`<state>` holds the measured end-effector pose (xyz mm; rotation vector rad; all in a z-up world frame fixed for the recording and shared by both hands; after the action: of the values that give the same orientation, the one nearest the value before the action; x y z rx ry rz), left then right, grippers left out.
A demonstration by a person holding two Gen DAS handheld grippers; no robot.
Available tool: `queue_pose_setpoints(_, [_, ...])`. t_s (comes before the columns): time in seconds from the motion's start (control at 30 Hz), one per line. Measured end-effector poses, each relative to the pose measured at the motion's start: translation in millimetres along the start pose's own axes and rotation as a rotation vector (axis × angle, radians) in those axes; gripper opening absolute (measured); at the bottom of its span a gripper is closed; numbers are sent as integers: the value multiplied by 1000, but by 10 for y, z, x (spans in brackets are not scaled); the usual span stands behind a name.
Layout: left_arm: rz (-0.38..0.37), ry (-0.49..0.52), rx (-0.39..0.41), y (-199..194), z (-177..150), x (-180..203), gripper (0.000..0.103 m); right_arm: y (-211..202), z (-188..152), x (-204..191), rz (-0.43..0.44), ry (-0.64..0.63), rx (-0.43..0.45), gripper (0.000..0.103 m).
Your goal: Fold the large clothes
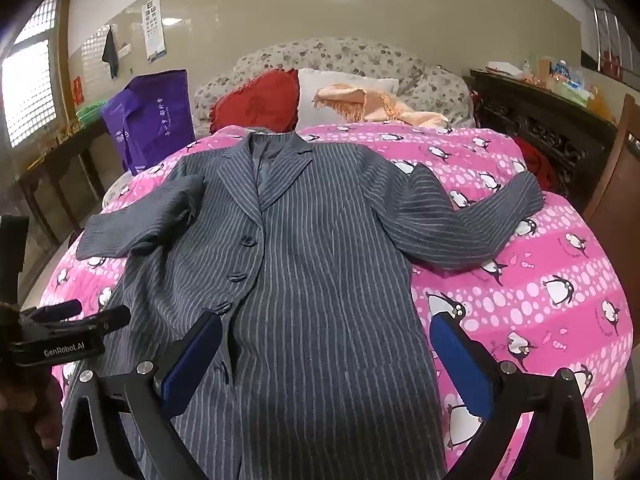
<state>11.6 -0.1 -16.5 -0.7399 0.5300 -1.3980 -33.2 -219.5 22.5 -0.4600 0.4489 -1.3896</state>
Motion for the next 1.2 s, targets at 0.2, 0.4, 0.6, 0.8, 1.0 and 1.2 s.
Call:
queue_pose_setpoints(0.2, [-2,-1,0,0,-61,74,103,-7,-51,-65,30,19,-3,103])
queue_pose_setpoints(0.4, [-19,-16,-11,8,-117,25,103,24,-148,-188,8,-9,-22,103])
queue_pose_setpoints(0.6, [-17,-2,-24,41,-249,99,103,-3,-266,-258,2,8,-36,103])
queue_pose_setpoints(0.8, [-20,15,-45,72,-348,136,103,-85,-314,-217,-51,23,-4,103])
queue_pose_setpoints(1.0, [-17,21,-49,83,-377,148,103,-139,-364,-177,-69,49,18,103])
queue_pose_setpoints(1.2, [-7,31,-58,116,-425,170,103,-104,-492,-214,-86,57,20,103])
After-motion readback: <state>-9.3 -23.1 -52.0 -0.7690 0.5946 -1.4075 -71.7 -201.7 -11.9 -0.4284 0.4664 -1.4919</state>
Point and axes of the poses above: each gripper's, at about its wrist camera, not at the fingertips, and y roughly the way its jaws point, x to its right, z to its top, the point moved 2 cm from there along y, roughly the way its jaws point, and after that the axes turned 8 degrees about x, right-handed, at the moved point
